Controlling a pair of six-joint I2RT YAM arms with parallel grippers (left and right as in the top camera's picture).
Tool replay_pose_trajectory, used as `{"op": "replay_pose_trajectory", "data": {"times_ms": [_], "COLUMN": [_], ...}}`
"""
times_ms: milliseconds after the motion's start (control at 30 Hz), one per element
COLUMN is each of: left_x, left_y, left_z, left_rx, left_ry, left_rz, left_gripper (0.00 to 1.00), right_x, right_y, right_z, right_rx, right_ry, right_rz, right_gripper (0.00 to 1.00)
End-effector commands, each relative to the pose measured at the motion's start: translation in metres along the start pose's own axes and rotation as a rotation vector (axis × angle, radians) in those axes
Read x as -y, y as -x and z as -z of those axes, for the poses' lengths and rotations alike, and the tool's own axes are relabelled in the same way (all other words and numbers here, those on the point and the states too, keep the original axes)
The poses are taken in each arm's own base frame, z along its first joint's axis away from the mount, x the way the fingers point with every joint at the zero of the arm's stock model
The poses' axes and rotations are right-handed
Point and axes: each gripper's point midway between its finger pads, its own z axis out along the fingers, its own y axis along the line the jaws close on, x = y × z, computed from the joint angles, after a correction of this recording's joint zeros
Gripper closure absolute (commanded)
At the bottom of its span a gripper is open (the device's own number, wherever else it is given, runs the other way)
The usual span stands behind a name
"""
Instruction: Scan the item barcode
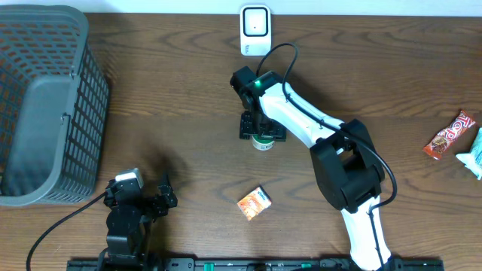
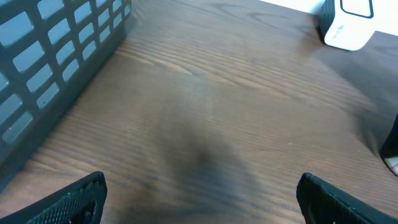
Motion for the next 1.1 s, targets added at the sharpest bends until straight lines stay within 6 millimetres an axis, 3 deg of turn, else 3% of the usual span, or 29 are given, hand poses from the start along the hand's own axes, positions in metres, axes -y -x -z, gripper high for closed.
{"op": "replay_pose_trajectory", "data": {"times_ms": [0, 267, 333, 500, 700, 800, 1067], "left_x": [-0.001, -0.001, -0.001, -0.001, -0.001, -0.001, -0.001], "left_y": [-0.002, -0.002, -0.002, -0.002, -0.002, -0.002, -0.002], "left_z": [-0.001, -0.001, -0.001, -0.001, -0.001, -0.001, -0.001], "left_rx": [-0.006, -0.006, -0.006, -0.006, -0.006, -0.006, -0.006], "left_ry": [0.004, 0.004, 0.004, 0.004, 0.004, 0.004, 0.004], "left_rz": [-0.020, -0.020, -0.020, -0.020, -0.020, -0.020, -0.020], "left_gripper": [0.02, 0.02, 0.02, 0.02, 0.02, 0.02, 0.02], "right_x": [0.003, -0.002, -0.002, -0.001, -0.013, -0.018, -0.004], "right_y": [-0.015, -0.018, -0.018, -0.017, -0.035, -0.047, -0.062], "right_z": [-0.022, -0.012, 0.000, 0.036, 0.079, 0.088, 0.094], "right_rx": [-0.063, -0.113, -0.126, -0.150, -0.259, -0.326, -0.417], "right_ry": [-0.026, 0.035, 0.045, 0.057, 0.210, 0.283, 0.267], "right_rz": [0.020, 0.083, 0.099, 0.158, 0.290, 0.298, 0.283], "right_gripper": [0.26, 0.36, 0.41, 0.38, 0.36, 0.35, 0.35]}}
